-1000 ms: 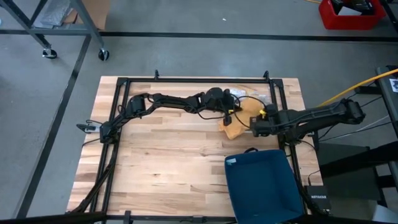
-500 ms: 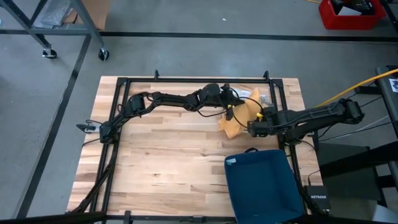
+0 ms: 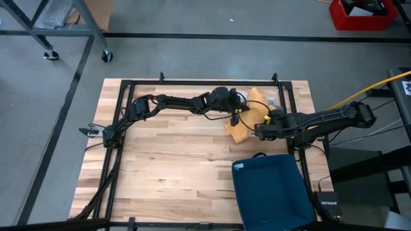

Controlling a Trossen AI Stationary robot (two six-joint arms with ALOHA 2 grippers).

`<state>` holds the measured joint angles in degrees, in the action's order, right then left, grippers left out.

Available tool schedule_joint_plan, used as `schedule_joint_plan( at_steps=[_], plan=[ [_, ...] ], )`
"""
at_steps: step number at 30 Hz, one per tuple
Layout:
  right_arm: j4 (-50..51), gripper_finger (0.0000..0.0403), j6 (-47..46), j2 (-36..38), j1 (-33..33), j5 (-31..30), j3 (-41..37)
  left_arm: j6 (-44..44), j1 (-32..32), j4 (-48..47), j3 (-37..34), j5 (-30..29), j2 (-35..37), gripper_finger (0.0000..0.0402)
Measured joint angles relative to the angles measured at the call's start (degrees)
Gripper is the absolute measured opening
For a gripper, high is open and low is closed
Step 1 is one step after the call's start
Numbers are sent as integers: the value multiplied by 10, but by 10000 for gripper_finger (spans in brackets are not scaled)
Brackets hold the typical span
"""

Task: Fold towel
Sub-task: Stack the yellow towel on top of the gray towel

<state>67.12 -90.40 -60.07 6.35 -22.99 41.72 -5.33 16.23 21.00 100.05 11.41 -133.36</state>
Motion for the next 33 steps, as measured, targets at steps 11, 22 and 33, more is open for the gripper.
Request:
schedule_joint_plan(
  at_steps=[11,22,33],
  plan=[
    [-7,218,79,22,0,-178,112,-39,-1,-5,0,2,0,4],
    [-120,218,210,-12,-90,-231,114,-92,-36,-4,0,6,0,4],
    [-202,218,364,-66,-259,-78,114,-114,-46,-4,0,7,0,4]
  ],
)
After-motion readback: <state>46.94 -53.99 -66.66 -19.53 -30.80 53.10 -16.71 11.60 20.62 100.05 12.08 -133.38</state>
